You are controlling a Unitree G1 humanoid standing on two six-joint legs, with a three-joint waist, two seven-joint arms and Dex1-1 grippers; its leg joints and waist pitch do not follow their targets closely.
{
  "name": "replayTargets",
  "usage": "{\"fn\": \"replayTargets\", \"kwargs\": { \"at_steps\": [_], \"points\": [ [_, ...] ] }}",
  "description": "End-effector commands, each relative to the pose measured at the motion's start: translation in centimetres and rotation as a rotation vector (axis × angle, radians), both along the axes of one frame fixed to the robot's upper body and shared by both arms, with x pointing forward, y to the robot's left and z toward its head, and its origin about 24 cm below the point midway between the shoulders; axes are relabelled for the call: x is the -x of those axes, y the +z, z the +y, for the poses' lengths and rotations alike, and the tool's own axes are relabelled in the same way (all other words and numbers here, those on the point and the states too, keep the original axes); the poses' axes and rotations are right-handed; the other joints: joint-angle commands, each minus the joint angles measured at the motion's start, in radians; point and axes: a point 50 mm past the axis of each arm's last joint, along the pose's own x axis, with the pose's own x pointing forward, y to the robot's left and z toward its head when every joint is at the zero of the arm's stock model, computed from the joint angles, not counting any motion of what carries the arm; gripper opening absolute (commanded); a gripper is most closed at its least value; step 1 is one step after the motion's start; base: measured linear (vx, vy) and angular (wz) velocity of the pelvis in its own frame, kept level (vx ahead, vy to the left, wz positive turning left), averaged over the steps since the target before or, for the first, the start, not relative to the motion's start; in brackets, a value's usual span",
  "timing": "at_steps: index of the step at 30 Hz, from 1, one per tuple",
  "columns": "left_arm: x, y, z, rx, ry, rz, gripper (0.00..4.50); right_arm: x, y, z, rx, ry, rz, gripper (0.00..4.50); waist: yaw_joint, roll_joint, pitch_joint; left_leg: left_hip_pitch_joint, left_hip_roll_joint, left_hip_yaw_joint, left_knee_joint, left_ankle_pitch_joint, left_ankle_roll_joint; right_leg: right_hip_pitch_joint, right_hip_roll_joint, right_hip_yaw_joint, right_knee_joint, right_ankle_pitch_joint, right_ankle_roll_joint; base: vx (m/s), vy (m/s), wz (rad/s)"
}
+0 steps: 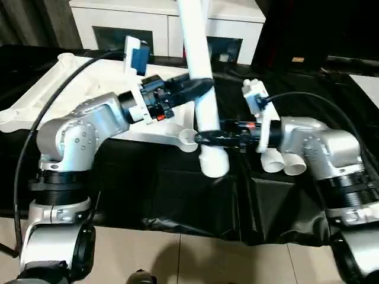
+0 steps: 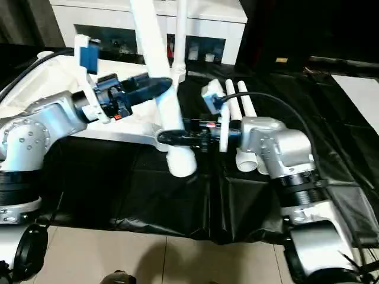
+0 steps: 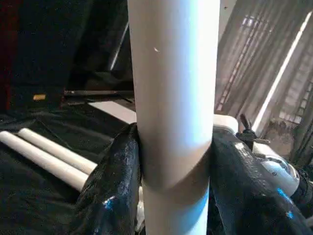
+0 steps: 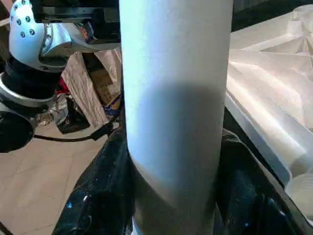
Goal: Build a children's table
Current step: Pick table leg
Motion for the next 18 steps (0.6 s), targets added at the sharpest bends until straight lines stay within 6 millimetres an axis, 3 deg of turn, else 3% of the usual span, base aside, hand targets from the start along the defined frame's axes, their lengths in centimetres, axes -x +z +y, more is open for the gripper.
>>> {"fn": "replayTargets", "kwargs": {
  "at_steps": [1, 2, 3, 4, 6, 10, 14, 16, 18],
  "points": [
    [-0.4, 0.2, -0.5, -0.013, 0.04, -0.005, 1.8, -1.0, 0.4, 0.2, 0.056, -0.115, -0.083, 1.87, 0.003, 0.003, -0.085, 0.017, 0.007, 0.004, -0.062, -0.132, -0.013, 0.058, -0.045, 0.028, -0.059, -0.006, -0.254, 0.0, 0.0, 0.0],
    [-0.9, 0.1, -0.5, -0.015, 0.1, 0.012, 1.8, -1.3, 0.4, 0.4, 0.062, -0.15, -0.102, 1.87, 0.003, 0.004, -0.085, 0.018, 0.008, 0.004, -0.062, -0.131, -0.016, 0.057, -0.045, 0.028, -0.059, -0.004, -0.253, 0.0, 0.0, 0.0],
    [-1.2, 0.0, -0.4, -0.014, 0.138, 0.024, 2.36, -1.4, 0.4, 0.6, 0.065, -0.17, -0.112, 1.86, 0.001, 0.003, -0.085, 0.018, 0.007, 0.004, -0.063, -0.133, -0.021, 0.058, -0.044, 0.028, -0.06, -0.005, -0.251, 0.0, 0.0, 0.0],
    [-1.3, -0.1, -0.6, -0.008, 0.152, 0.032, 2.5, -1.5, 0.3, 0.9, 0.074, -0.195, -0.13, 1.86, 0.002, 0.003, -0.085, 0.019, 0.008, 0.004, -0.063, -0.133, -0.024, 0.058, -0.046, 0.029, -0.06, -0.007, -0.25, 0.0, 0.0, 0.0],
    [-1.2, -0.2, -0.8, -0.001, 0.15, 0.035, 2.5, -1.6, 0.2, 1.4, 0.088, -0.22, -0.151, 1.86, 0.002, 0.007, -0.086, 0.019, 0.006, 0.003, -0.063, -0.132, -0.031, 0.058, -0.044, 0.029, -0.06, -0.01, -0.241, 0.0, 0.0, 0.0],
    [-1.0, -1.0, -2.2, -0.047, 0.208, -0.001, 2.91, -2.0, -0.3, 2.3, 0.146, -0.304, -0.212, 1.85, 0.001, 0.007, -0.086, 0.017, 0.009, 0.002, -0.064, -0.13, -0.031, 0.06, -0.046, 0.03, -0.062, 0.003, -0.229, 0.0, 0.0, 0.0],
    [-1.5, -1.9, -3.1, -0.053, 0.327, 0.013, 2.95, -2.4, -0.4, 2.8, 0.138, -0.375, -0.213, 1.85, -0.001, 0.007, -0.085, 0.017, 0.007, 0.003, -0.064, -0.136, -0.029, 0.06, -0.043, 0.031, -0.063, 0.015, -0.228, 0.0, 0.0, 0.0],
    [-2.0, -2.1, -2.9, -0.03, 0.392, 0.041, 2.62, -2.6, -0.5, 3.0, 0.145, -0.409, -0.219, 1.85, -0.001, 0.006, -0.087, 0.017, 0.006, 0.002, -0.064, -0.142, -0.03, 0.062, -0.043, 0.031, -0.063, 0.011, -0.225, 0.0, 0.0, 0.0],
    [-2.2, -2.2, -2.7, -0.023, 0.403, 0.048, 2.62, -2.6, -0.5, 3.0, 0.146, -0.415, -0.219, 1.85, 0.0, 0.006, -0.087, 0.017, 0.005, 0.001, -0.064, -0.148, -0.029, 0.062, -0.043, 0.03, -0.064, 0.0, -0.219, 0.0, 0.0, 0.0]
  ]
}}
